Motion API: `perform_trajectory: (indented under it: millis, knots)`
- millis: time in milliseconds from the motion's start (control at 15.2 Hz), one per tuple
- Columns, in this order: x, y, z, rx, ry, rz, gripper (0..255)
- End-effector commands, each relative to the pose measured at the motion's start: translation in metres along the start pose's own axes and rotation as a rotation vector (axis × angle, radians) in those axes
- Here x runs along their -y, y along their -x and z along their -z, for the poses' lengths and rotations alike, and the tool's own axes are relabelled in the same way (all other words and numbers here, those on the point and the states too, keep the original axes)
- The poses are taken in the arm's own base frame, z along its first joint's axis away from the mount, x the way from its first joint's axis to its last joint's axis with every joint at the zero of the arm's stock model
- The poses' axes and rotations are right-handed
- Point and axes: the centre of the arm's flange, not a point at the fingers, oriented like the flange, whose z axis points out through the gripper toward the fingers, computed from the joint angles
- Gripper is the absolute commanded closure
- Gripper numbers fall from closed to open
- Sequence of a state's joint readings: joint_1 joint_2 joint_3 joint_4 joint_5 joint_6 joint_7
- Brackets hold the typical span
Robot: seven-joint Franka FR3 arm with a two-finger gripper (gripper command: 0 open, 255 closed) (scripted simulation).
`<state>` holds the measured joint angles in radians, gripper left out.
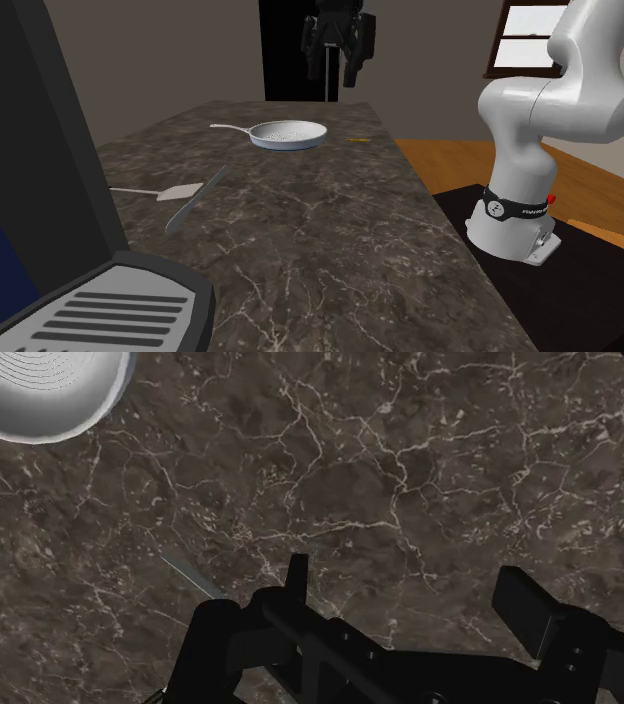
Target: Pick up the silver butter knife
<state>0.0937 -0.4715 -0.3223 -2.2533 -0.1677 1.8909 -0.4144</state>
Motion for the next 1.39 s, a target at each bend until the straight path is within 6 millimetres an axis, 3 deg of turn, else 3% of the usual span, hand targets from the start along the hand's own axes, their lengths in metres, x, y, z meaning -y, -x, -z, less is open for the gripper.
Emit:
perform_trajectory:
  millis: [0, 660, 1320]
  knots:
    - [-0.019, -0.014, -0.015, -0.001, -0.007, 0.078, 0]
    - [-0.089, -0.104, -0.088, -0.001, -0.052, 0.44, 0]
    - [-0.119, -0.214, -0.163, -0.002, -0.097, 0.801, 0]
